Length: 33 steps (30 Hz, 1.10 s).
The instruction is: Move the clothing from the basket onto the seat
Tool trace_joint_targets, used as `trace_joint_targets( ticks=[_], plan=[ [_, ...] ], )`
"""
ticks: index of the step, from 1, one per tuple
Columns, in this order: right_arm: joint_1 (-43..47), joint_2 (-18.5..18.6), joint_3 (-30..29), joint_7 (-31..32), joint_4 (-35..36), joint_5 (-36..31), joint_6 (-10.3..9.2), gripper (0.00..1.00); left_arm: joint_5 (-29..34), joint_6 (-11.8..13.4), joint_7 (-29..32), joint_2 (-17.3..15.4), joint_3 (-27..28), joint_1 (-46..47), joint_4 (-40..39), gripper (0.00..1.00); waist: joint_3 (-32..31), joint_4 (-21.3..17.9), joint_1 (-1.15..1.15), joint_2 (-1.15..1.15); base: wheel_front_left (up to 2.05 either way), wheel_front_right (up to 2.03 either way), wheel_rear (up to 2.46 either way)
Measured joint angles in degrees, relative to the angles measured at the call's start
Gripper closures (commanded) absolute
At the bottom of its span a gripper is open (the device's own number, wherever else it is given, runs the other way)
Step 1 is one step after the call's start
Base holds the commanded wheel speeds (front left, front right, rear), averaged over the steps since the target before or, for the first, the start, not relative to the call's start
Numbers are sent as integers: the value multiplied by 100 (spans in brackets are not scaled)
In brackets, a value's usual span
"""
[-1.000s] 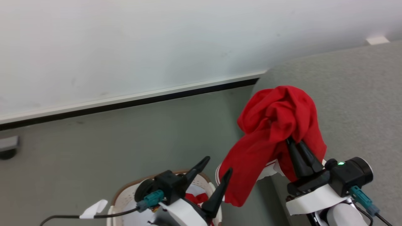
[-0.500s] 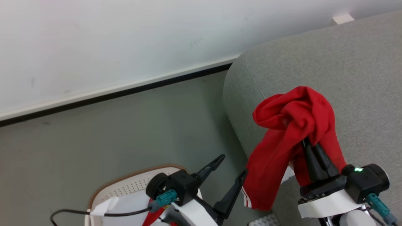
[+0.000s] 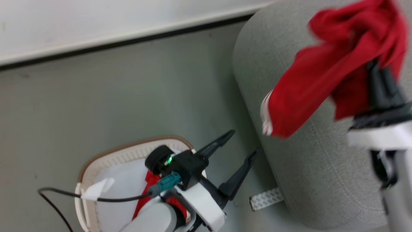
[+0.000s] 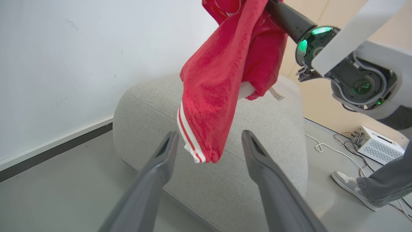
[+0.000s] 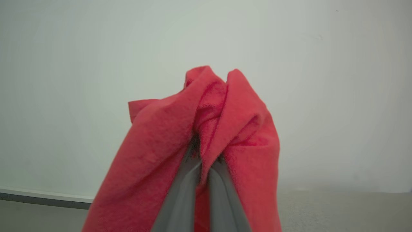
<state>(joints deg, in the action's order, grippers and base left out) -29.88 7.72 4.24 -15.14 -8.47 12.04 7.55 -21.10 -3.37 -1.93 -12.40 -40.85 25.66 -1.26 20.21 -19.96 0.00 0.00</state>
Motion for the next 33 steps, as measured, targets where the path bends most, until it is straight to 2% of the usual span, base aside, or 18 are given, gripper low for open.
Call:
trace_joint_targets(
  ticks=[5, 11, 18, 21, 25, 26, 27, 28, 31, 33],
  plan=[
    [-1137, 379, -474, -1, -524, 185, 0, 100, 83, -70, 89, -43, 29, 421, -199, 0, 556, 88, 0, 0, 0, 0, 0],
    [-2608, 1213, -1221, 78, -1425, 233, 1, 100, 149, -98, 141, -42, 85, 786, -356, 0, 1232, 262, -1, 0, 0, 0, 0],
    [-3895, 1898, -2263, 283, -2438, 35, 1, 100, 190, -64, 187, -187, 205, 943, -502, 0, 1935, 492, -1, 0, 0, 0, 0],
    [-3944, 1951, -2542, 319, -2971, -294, 1, 100, 186, -13, 146, -165, 256, 969, -538, 0, 2164, 598, -1, 0, 0, 0, 0],
    [-3913, 1702, -3051, 176, -3604, -457, 0, 100, 169, 47, 68, -119, 303, 970, -532, 0, 2359, 751, -1, 0, 0, 0, 0],
    [-3842, 1591, -3140, 136, -3760, -533, 1, 96, 168, 46, 36, -119, 287, 966, -508, 0, 2389, 785, -1, 0, 0, 0, 0],
    [-3755, 1471, -3263, 92, -3896, -548, 1, 55, 168, 46, 32, -122, 272, 959, -480, 0, 2405, 813, -1, 0, 0, 0, 0],
    [-3668, 1346, -3364, 76, -4011, -547, 1, 0, 168, 45, 19, -130, 263, 945, -455, 0, 2404, 834, -1, 0, 0, 0, 0],
    [-3455, 1047, -3507, 27, -4135, -547, 1, 0, 130, 52, -27, -185, 307, 876, -393, 0, 2303, 839, -1, 0, 0, 0, 0],
    [-3227, 866, -3533, 15, -3924, -534, 1, 0, 62, 99, -94, -257, 385, 803, -355, 0, 2197, 825, 0, 0, 0, 0, 0]
  ],
)
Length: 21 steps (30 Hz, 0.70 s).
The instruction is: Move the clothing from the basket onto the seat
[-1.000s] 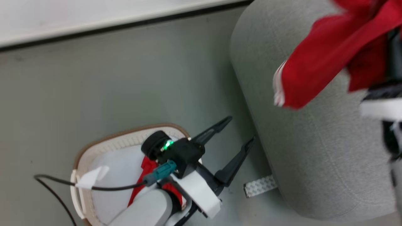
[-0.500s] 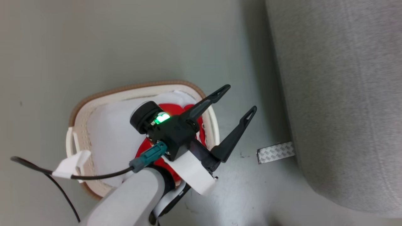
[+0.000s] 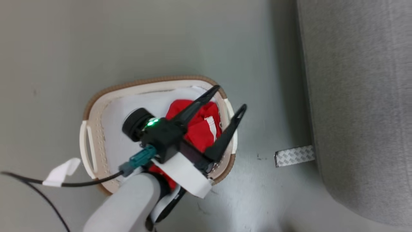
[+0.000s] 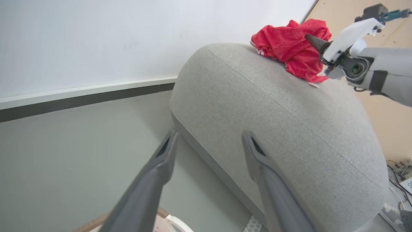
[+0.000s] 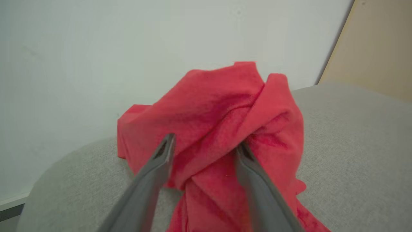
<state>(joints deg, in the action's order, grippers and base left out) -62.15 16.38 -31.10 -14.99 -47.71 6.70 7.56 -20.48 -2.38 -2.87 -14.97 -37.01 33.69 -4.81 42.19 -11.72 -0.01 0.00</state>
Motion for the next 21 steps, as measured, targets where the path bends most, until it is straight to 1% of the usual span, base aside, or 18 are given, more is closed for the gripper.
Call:
trace_joint_targets(
  ticks=[4, 7, 10, 12, 14, 21],
  plan=[
    [756, -425, 149, -4, 564, 74, -1, 0, -134, 65, -186, -75, 116, -228, 113, 0, -303, -33, 1, 0, 0, 0, 0],
    [1378, -686, 382, -4, 1061, 280, 0, 0, -218, 115, -345, -104, 162, -444, 249, 0, -606, -53, 0, 0, 0, 0, 0],
    [2036, -803, 620, -4, 1603, 297, 0, 0, -296, 167, -584, -100, 220, -694, 394, 0, -952, -63, 1, 0, 0, 0, 0],
    [2435, -892, 815, -5, 2008, 264, 0, 0, -454, 193, -738, -71, 281, -868, 522, 0, -1200, -63, 1, 0, 0, 0, 0],
    [2785, -1040, 942, -5, 2375, 364, 0, 0, -589, 224, -897, -12, 364, -1046, 650, 0, -1455, -57, 1, 0, 0, 0, 0],
    [3936, -1251, 1419, -16, 3432, 318, 0, 0, -786, 371, -1188, 124, 847, -1549, 987, 0, -2306, 41, 2, 0, 0, 0, 0]
  ],
)
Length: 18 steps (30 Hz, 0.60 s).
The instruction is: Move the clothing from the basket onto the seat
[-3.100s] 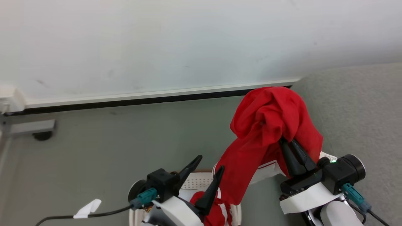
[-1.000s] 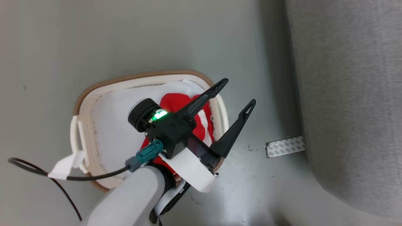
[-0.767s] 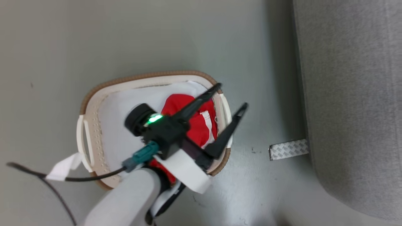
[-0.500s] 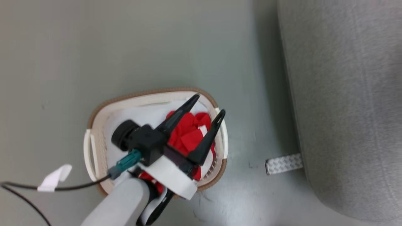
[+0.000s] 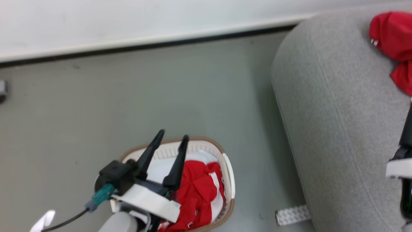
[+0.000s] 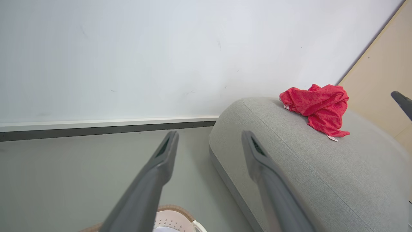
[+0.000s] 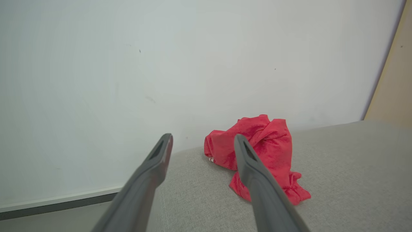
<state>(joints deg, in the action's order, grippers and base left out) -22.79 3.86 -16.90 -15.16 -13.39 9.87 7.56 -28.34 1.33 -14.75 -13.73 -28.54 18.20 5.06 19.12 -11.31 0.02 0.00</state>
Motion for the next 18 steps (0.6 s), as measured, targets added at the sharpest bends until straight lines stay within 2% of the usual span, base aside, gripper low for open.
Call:
trace_joint_targets(
  ticks=[7, 18],
  plan=[
    [873, -92, 539, 0, 388, -165, -1, 0, 220, -30, -38, 179, 734, -589, 86, 0, -617, 267, 0, 0, 0, 0, 0],
    [1772, -104, 1184, 0, 216, 62, -1, 0, 833, -434, -40, 697, 1729, -1514, 225, 0, -1277, 699, 0, 0, 0, 0, 0]
  ],
)
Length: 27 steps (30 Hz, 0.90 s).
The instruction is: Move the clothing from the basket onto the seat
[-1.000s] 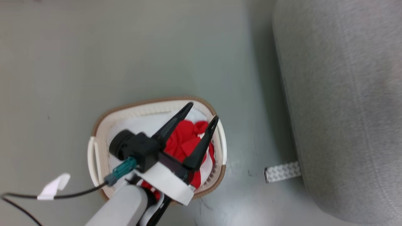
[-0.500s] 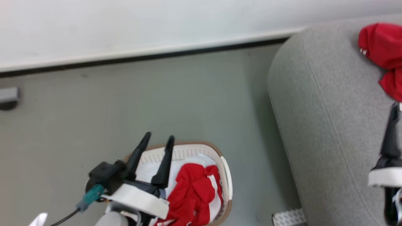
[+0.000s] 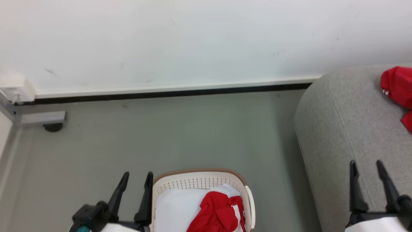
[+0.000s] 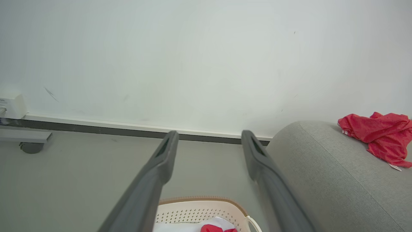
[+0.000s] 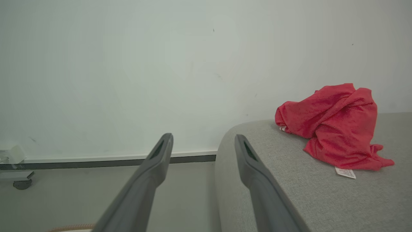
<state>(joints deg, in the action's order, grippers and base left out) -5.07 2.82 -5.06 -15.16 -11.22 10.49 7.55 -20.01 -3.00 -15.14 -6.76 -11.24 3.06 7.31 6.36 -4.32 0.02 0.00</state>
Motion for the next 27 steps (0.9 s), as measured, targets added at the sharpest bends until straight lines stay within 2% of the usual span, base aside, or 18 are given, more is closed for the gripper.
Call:
trace_joint_targets(
  ticks=[11, 27],
  plan=[
    [486, -4, 409, 1, -452, 62, 1, 0, 452, -260, 1, 259, 675, -531, 230, 0, -505, 127, 0, 0, 0, 0, 0],
    [481, -2, 482, 1, -530, 26, 0, 0, 632, -405, 1, 382, 849, -650, 420, 0, -568, 133, -1, 0, 0, 0, 0]
  ],
)
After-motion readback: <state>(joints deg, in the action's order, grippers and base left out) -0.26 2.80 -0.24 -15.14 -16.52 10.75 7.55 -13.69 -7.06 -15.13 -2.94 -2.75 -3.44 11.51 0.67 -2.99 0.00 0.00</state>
